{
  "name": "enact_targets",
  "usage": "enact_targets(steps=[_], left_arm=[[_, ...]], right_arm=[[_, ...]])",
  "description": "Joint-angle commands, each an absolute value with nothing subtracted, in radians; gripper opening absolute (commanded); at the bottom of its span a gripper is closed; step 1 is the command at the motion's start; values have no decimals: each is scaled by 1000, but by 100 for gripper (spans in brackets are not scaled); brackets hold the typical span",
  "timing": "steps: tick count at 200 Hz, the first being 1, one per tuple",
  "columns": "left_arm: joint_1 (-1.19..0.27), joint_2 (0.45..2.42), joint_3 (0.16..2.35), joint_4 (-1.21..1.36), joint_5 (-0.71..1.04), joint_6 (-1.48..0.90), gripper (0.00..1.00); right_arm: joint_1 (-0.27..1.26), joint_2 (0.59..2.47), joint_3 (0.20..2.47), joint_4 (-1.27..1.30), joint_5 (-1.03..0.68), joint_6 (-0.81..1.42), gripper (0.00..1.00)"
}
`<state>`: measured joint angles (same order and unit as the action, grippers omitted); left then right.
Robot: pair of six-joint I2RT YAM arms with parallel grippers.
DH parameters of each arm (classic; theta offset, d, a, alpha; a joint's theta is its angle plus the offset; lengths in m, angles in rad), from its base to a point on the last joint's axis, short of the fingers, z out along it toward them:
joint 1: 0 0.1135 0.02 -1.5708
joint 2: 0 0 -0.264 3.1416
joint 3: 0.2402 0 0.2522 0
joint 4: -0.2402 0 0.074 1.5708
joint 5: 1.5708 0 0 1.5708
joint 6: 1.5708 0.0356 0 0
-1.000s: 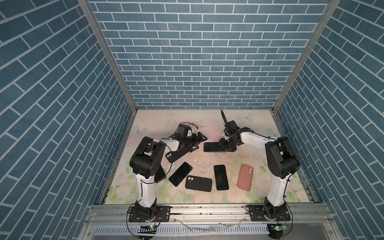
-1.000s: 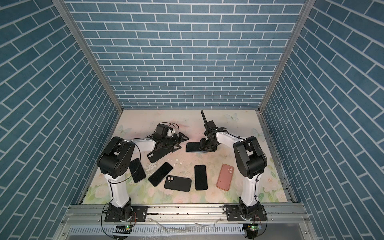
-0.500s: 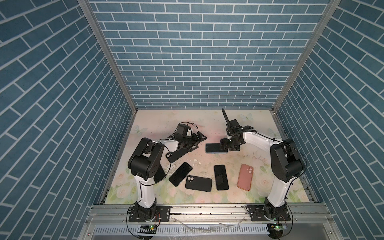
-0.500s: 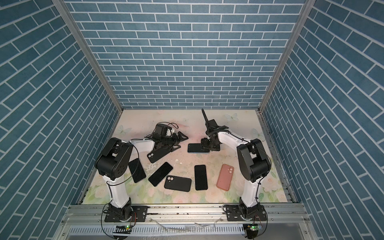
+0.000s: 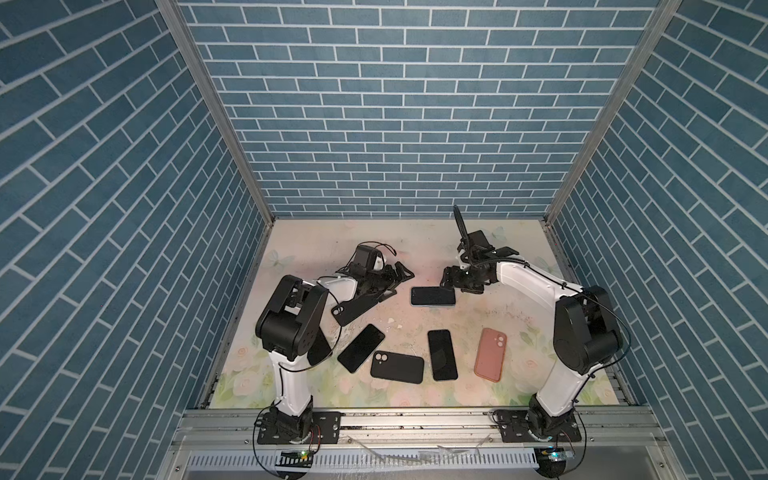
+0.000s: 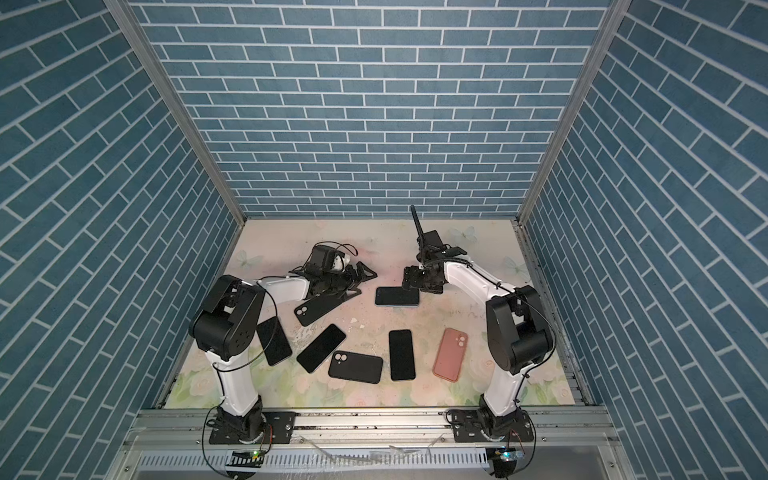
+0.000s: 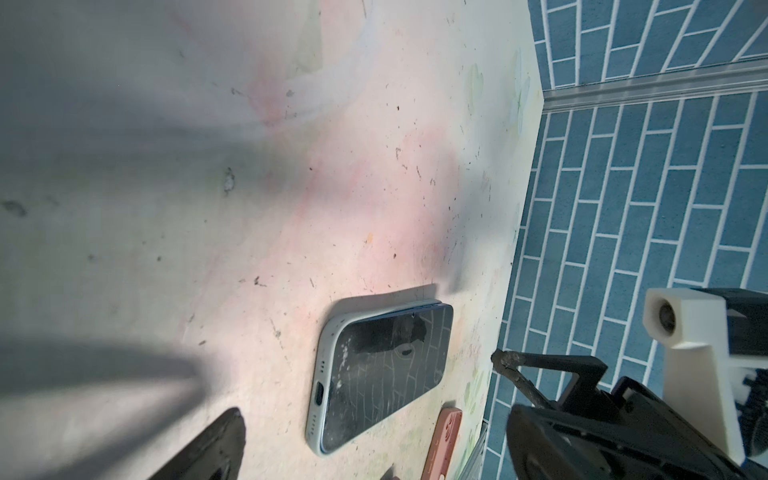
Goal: Put the phone into the phone case
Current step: 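Open the right gripper and raise it off the phone in the case, then lower the right gripper onto the cased phone edge while the left grips the opposite edge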
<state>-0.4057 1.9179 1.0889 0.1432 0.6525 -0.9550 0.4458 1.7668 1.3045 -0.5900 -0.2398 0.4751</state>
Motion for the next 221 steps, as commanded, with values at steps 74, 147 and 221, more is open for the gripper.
enact_targets(steps=[74, 147, 221], left_arm=[[-427, 1927, 1113, 73, 704, -921, 95], [-454, 1962, 1106, 121, 700, -953, 78], [-470, 2003, 1100, 177, 699, -983, 63]], right_arm=[[357, 1804, 1210, -452, -484, 514, 80], [359, 1853, 1189, -450, -430, 512, 52], [384, 1906, 1202, -443, -440, 508, 23]])
